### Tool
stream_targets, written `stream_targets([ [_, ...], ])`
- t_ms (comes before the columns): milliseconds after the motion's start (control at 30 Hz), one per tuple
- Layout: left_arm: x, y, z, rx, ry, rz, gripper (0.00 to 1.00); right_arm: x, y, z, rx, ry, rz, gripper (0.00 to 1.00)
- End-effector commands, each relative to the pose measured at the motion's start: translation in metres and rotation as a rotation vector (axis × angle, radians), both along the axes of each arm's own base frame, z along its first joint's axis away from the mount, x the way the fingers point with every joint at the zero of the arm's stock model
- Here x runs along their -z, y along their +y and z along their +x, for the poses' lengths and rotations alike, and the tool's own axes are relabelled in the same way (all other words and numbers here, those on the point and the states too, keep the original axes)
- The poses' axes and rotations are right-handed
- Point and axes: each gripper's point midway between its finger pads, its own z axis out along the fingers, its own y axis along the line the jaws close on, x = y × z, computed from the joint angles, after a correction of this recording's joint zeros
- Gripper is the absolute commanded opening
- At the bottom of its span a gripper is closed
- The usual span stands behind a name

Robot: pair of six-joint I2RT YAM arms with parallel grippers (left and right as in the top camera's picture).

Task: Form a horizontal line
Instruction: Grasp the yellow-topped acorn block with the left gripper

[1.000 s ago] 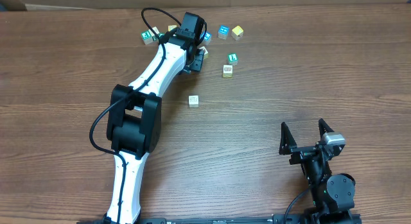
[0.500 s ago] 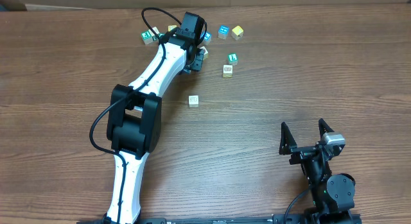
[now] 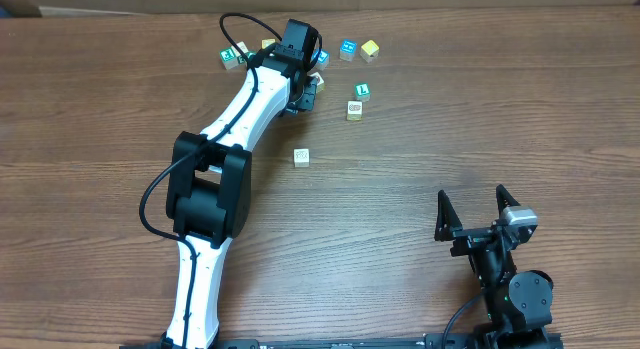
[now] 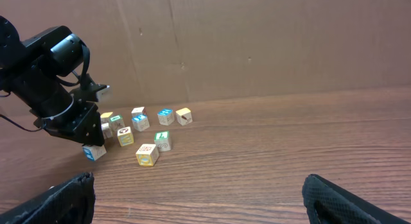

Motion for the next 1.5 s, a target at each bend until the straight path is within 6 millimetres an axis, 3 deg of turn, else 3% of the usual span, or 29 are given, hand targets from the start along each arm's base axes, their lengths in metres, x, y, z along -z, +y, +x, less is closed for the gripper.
stream_targets([
  [0, 0.012, -0.004, -0.006, -0.041, 0.035, -0.023, 0.33, 0.002, -0.001, 0.0, 0.003, -0.005, 0.001, 1.0],
  [67, 0.013, -0.007, -0.007, -0.038, 0.042, -0.039, 0.35, 0.002, -0.001, 0.0, 0.003, -0.005, 0.001, 1.0],
  [200, 0.013, -0.009, -0.008, -0.034, 0.046, -0.049, 0.5, 0.002, -0.001, 0.0, 0.003, -0.005, 0.001, 1.0],
  [367, 0.015, -0.008, -0.011, -0.034, 0.063, -0.044, 0.42, 0.002, -0.001, 0.0, 0.003, -0.005, 0.001, 1.0],
  [633, 0.028, -0.007, -0.014, -0.035, 0.086, -0.034, 0.4, 0.002, -0.001, 0.0, 0.003, -0.005, 0.001, 1.0],
  [1000, 0.022, -0.01, -0.002, -0.036, 0.039, -0.051, 0.48, 0.002, -0.001, 0.0, 0.003, -0.005, 0.001, 1.0],
  [1267, 0.005, -0.008, 0.005, -0.042, 0.022, -0.058, 0.43, 0.002, -0.001, 0.0, 0.003, -0.005, 0.001, 1.0],
  [1467, 0.005, -0.008, 0.004, -0.041, 0.026, -0.057, 0.4, 0.002, -0.001, 0.0, 0.003, -0.005, 0.001, 1.0],
])
